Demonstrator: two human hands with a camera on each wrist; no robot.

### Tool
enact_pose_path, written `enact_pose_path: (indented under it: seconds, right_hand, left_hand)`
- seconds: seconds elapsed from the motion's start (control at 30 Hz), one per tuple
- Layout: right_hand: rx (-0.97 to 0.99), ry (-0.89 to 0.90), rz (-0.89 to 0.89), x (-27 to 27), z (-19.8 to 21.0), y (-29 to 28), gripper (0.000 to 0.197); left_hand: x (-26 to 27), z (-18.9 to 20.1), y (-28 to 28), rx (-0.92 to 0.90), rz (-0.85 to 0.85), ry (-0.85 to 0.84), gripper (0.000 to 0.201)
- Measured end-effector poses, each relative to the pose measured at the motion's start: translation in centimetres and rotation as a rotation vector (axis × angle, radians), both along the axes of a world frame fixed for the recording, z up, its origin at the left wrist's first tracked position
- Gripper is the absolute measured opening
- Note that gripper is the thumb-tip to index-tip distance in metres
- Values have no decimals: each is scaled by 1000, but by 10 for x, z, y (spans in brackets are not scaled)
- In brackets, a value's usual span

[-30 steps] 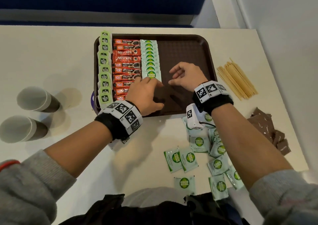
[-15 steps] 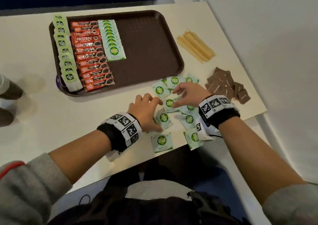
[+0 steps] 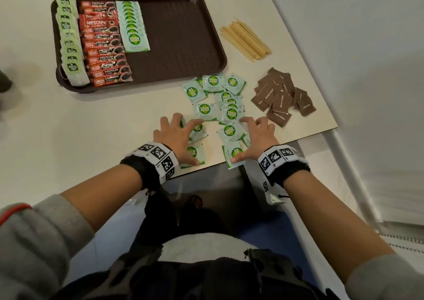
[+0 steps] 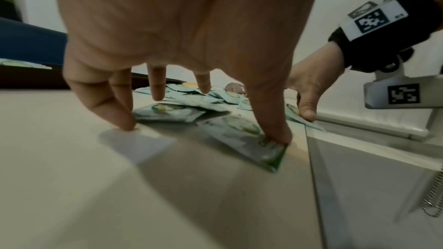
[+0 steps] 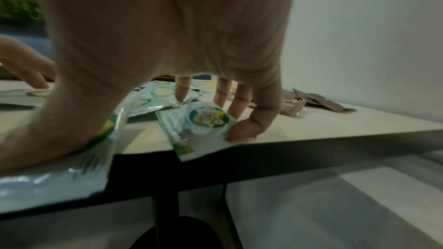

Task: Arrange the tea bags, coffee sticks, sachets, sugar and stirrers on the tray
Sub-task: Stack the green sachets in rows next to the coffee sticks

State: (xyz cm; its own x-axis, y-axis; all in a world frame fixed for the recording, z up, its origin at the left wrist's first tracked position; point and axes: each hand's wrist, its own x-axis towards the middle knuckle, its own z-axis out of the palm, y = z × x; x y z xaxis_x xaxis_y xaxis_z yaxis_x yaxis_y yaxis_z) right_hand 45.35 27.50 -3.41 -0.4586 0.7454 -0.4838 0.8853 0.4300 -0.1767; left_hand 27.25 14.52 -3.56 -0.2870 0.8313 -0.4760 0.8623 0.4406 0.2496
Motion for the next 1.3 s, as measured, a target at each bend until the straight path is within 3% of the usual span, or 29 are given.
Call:
enact_pose_path:
  seconds: [0.37,0.5,0.67,0.77,0.97,1.3]
  right_hand:
    - [-55,210,82,-28,-8,0,77]
    - [-56,281,61,-46,-9,0,93]
    - [-66,162,141,-62,-9,2,103]
    - [-91,144,126,-69,-8,5,95]
    - [-118,164,108,-79,-11,4,72]
    - [-170,247,89,-81,-8,2,63]
  left_hand:
    - [-8,-4,14,100,102,-42,59]
    - [-11,-3,18,107,123,-43,57]
    - [-12,2,23,82,150,-73,64]
    - [-10,3,24,25,113,-80,76]
    - [-19,3,27,45,109,-38,50]
    - [-26,3,30,-13,305,-219,40]
